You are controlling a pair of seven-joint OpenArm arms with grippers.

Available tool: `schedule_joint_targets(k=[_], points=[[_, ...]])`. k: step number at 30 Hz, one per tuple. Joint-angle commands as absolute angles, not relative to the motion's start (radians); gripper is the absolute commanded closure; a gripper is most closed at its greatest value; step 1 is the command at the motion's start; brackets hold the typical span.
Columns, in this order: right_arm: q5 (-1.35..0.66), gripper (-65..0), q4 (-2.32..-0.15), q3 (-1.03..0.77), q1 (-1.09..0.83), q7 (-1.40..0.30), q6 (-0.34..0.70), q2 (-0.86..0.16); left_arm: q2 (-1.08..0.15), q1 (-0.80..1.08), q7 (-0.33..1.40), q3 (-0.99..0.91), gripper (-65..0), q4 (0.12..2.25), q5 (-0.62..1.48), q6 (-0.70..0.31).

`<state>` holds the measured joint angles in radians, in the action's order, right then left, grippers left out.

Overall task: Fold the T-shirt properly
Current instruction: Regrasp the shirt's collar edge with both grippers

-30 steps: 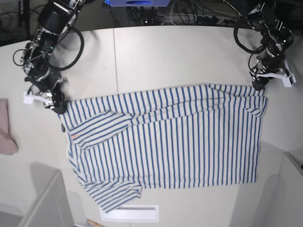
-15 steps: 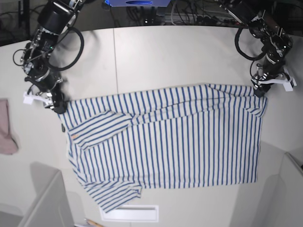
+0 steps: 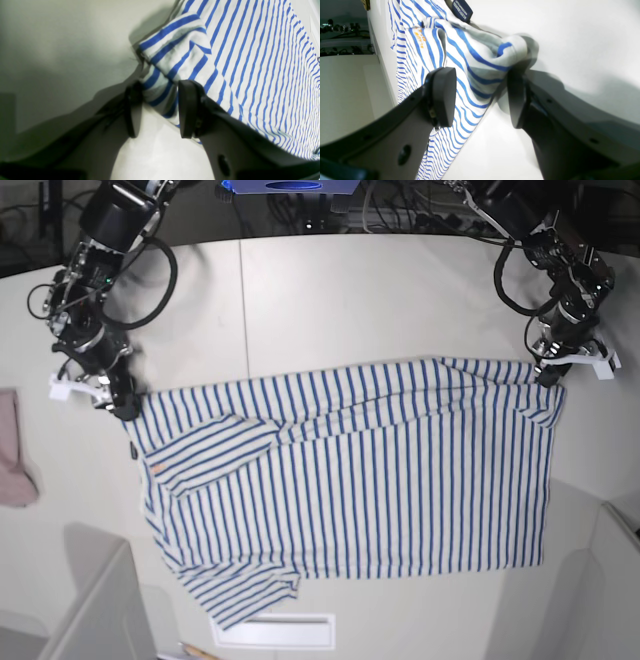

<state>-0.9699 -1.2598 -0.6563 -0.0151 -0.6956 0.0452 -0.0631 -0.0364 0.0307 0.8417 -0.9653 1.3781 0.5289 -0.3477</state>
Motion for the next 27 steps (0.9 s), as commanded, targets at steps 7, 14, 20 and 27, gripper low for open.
schedule_joint_targets(k=[7, 14, 20, 27], points=[[-0.943, -31.1, -1.257, -0.659, -0.019, -0.7, 0.028, -0.074, -0.042, 0.036, 0.866, -0.966, -21.9, 1.383, 0.518, -0.343], [-0.943, -22.8, -1.251, -0.656, -0.019, -0.699, 0.028, -0.073, -0.044, 0.036, 0.871, -0.964, -3.3, 1.383, 0.518, -0.343], [-0.943, -5.7, -1.25, -0.656, -0.012, -0.696, 0.03, -0.074, -0.044, 0.036, 0.871, -0.964, 0.0, 1.383, 0.518, -0.343], [-0.943, 0.0, -1.274, -0.656, -0.013, -0.667, 0.03, -0.076, -0.045, 0.044, 0.891, -0.964, 0.0, 1.395, 0.516, -0.343]])
